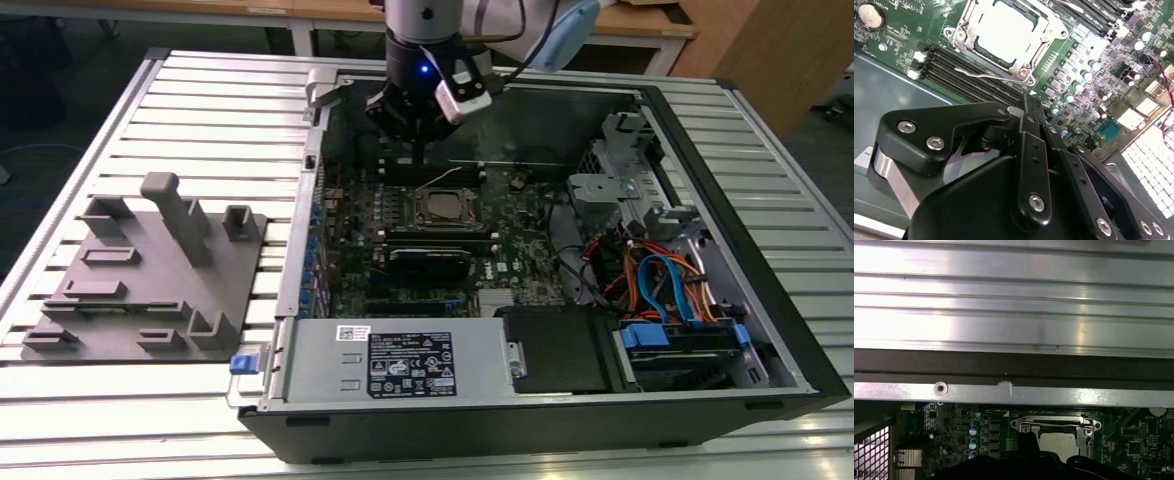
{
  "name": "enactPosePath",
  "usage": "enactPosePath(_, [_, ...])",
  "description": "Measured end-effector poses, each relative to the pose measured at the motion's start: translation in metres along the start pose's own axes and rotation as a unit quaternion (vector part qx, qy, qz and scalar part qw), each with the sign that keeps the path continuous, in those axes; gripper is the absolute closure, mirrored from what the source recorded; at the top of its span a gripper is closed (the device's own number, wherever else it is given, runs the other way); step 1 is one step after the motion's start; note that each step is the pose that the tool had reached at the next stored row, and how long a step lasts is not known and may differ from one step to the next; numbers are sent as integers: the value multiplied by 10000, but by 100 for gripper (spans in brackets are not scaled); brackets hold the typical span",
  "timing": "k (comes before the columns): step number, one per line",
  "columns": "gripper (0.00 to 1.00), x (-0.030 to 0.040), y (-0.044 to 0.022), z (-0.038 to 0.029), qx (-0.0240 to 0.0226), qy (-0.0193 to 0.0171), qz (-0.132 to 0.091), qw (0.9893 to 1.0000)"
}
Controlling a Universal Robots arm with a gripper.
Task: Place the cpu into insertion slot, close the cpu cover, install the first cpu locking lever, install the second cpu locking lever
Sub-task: 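Install the first cpu locking lever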
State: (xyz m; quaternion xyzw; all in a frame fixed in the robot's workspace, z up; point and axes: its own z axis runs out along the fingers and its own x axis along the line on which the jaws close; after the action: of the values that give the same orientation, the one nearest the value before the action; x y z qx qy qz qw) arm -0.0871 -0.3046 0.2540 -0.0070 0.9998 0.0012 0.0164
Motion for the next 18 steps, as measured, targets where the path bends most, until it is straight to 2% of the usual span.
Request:
enactPosePath(10, [90, -11, 0, 1, -7, 0, 0, 10000])
enactPosePath(11, [90, -11, 0, 1, -25, 0, 0, 10000])
enactPosePath(13, [90, -11, -2, 5, -98, -1, 3, 10000])
enactPosePath(18, [90, -16, -4, 21, -102, -3, 121, 9999])
